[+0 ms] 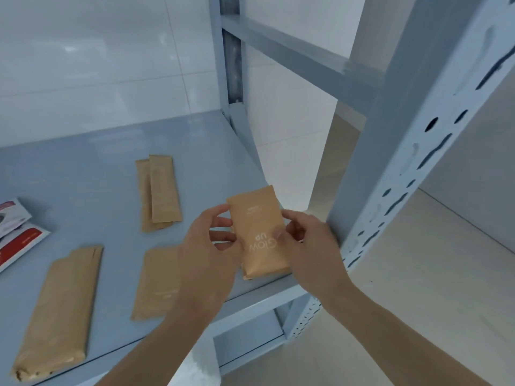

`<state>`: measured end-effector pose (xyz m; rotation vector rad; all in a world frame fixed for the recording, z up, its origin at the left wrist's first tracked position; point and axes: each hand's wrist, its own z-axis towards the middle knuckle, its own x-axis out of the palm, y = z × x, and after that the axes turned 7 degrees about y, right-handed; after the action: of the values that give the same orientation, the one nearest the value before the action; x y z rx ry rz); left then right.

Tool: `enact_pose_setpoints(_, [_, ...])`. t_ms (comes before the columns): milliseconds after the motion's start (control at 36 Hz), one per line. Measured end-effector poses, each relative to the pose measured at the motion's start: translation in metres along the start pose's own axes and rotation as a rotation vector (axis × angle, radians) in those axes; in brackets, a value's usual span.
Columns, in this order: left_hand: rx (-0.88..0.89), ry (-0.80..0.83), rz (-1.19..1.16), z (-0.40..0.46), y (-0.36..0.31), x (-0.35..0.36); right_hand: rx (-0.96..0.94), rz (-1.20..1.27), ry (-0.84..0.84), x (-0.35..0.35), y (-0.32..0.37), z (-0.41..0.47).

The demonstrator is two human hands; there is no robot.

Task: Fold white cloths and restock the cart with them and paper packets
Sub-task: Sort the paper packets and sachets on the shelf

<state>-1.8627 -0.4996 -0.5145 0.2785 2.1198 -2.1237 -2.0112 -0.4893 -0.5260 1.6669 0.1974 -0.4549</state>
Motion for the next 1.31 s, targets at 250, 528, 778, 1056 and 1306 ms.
enact_pose_setpoints(250, [0.096, 0.04, 0.445, 0.005, 0.015, 0.004, -0.094, -0.392, 0.0, 0.014, -0.005, 0.002])
enact_pose_setpoints(528, [0.099, -0.007, 0.46, 0.012, 0.019, -0.004, -0.234, -0.543, -0.016, 0.02, 0.006, 0.005])
enact_pose_setpoints(778, [0.14, -0.087, 0.38, 0.021, 0.003, -0.06, -0.325, -0.488, -0.043, 0.058, 0.045, 0.024])
enact_pose_setpoints(1056, [-0.025, -0.394, 0.424, 0.013, 0.035, -0.203, -0.397, -0.418, 0.099, 0.182, 0.093, 0.02])
enact_pose_setpoints(1306, [-0.203, -0.528, 0.63, 0.019, 0.08, -0.303, -0.526, -0.404, 0.405, 0.31, 0.149, 0.025])
